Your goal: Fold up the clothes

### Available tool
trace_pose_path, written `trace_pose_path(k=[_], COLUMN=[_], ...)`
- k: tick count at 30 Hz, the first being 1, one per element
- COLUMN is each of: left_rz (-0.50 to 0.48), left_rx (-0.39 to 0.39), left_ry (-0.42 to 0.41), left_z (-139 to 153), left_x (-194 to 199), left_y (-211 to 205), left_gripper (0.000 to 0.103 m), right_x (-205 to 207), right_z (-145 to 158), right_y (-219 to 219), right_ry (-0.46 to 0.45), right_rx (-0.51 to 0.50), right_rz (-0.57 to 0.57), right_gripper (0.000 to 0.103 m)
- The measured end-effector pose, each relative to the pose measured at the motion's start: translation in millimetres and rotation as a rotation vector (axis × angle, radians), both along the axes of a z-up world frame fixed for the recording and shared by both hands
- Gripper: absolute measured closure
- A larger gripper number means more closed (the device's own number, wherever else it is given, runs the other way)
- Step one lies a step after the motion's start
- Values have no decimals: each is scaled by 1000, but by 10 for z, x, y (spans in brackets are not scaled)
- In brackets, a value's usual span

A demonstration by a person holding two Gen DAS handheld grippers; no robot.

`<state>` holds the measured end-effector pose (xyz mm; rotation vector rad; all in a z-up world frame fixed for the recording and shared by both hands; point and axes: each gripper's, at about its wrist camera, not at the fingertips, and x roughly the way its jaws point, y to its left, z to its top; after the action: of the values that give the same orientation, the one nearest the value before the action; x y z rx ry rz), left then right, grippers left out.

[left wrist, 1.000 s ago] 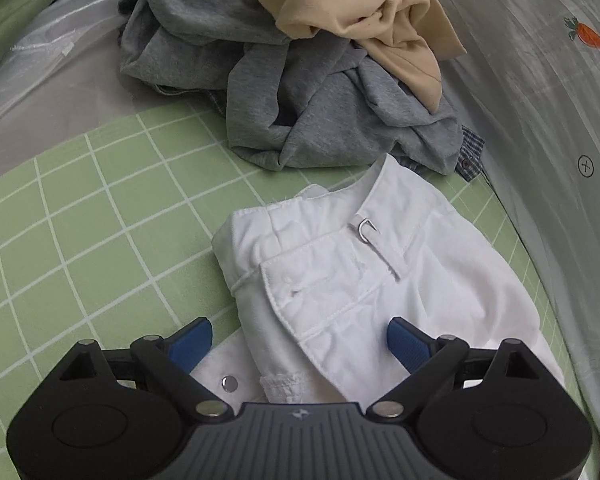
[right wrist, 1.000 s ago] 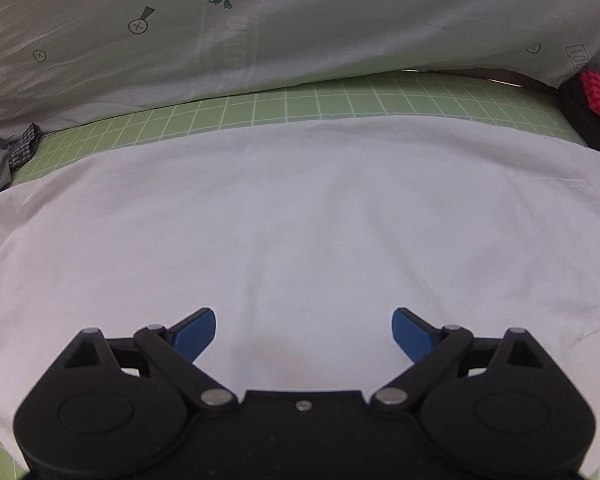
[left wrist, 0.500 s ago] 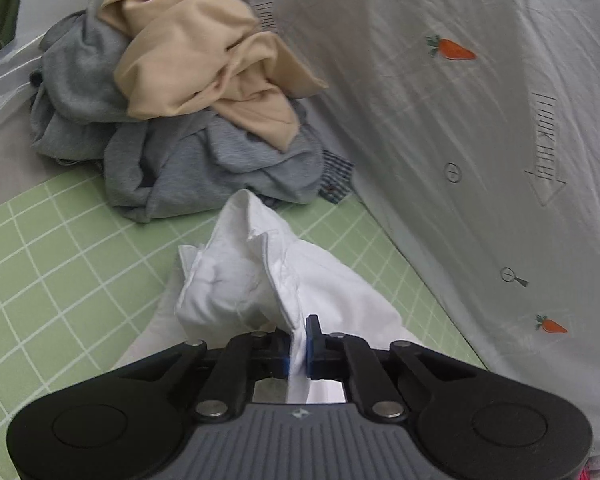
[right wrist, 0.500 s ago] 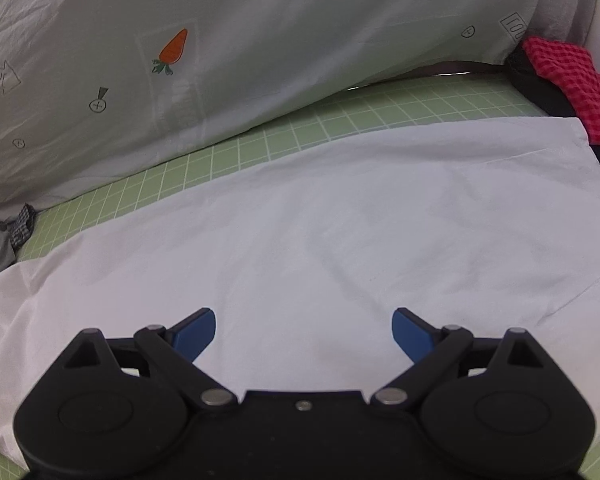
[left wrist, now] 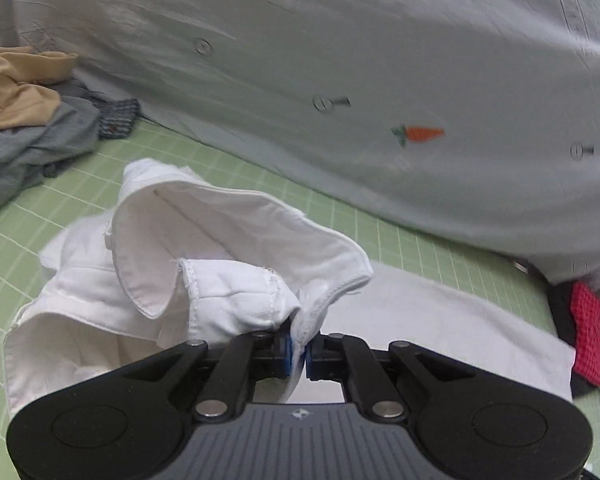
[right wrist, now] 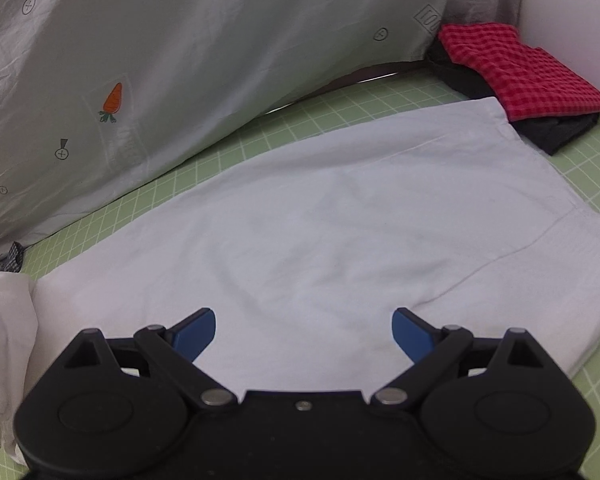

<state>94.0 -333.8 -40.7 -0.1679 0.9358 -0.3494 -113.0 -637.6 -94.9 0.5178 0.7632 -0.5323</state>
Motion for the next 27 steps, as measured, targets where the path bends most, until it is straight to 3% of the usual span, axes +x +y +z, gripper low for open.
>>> trace_pose_path(k=[2, 3, 7, 9, 12, 14, 17, 19, 22, 27], left_rz=[-17, -21, -39, -48, -36, 7, 72, 135, 209, 228], left_rx=[34, 33, 30, 28, 9, 18, 73, 143, 202, 189], left_ry=[33, 31, 21, 16, -25, -86, -146, -134, -53, 66], left_z=[-129, -107, -19, 26, 224, 358, 437, 359, 107, -329], left_x=[-53, -82, -200, -259, -345, -438, -487, -424, -243, 28], left_y=[-188, -184, -168, -160, 79, 304, 647, 853, 1118, 1383], left_gripper=[87, 86, 59, 53, 41, 23, 21, 21, 21, 21], right_x=[-118, -162, -278, -284, -246, -178, -29, 82, 258, 435], right_z=[-25, -32, -25, -25, -33, -47, -75, -90, -94, -121], right_y=[-52, -72, -124, -127, -104, -68, 4, 64, 189, 306], right_ry=[15, 22, 31, 30, 28, 30, 38, 45, 68, 123], right_rx=[-2, -2, -9, -9, -5, -4, 1, -1, -29, -69], right_rz=[-8, -10, -6, 5, 24, 37, 55, 71, 109, 131], right_gripper=[7, 7, 7, 7, 7, 7, 7, 7, 7, 7])
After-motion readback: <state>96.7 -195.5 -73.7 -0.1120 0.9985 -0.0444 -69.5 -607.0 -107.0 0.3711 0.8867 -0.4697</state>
